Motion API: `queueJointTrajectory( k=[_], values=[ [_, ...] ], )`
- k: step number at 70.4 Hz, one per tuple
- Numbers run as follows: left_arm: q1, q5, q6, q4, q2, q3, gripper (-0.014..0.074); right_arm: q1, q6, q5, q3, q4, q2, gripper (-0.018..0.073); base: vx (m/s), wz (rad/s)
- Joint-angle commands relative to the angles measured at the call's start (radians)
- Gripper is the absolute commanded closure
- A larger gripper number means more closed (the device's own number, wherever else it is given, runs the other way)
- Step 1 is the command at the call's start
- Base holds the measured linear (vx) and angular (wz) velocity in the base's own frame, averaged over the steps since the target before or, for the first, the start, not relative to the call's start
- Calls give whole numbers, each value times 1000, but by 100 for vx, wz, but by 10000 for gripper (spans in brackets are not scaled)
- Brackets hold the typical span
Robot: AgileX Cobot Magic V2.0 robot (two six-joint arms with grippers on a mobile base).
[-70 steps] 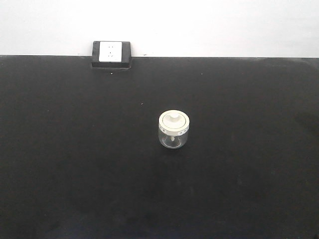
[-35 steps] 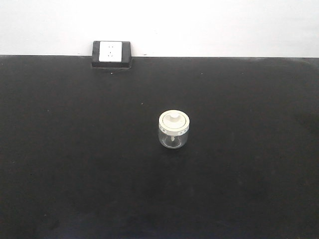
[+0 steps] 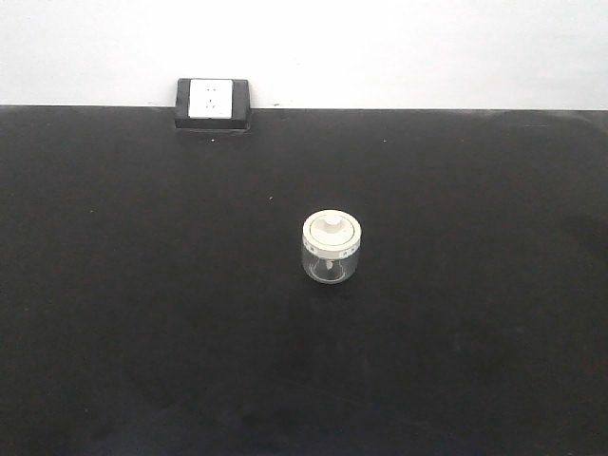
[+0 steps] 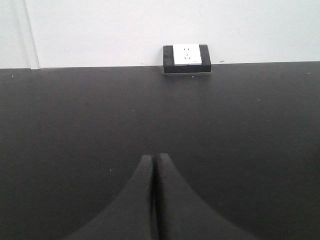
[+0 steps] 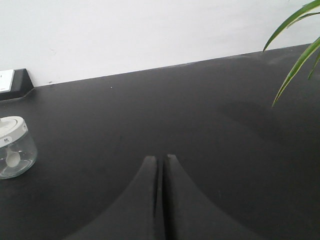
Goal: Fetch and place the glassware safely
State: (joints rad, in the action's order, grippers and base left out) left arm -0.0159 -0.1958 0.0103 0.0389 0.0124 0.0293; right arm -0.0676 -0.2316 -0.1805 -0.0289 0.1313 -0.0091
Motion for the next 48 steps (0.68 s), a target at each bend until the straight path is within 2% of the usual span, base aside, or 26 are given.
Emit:
queueJointTrajectory(
  k=[1,48],
  values=[
    [4,70,7,8,12,28,603,-6,6,73,-18,4,-13,563,0,0],
    [4,70,7,8,12,28,603,-6,6,73,-18,4,-13,563,0,0]
  ],
)
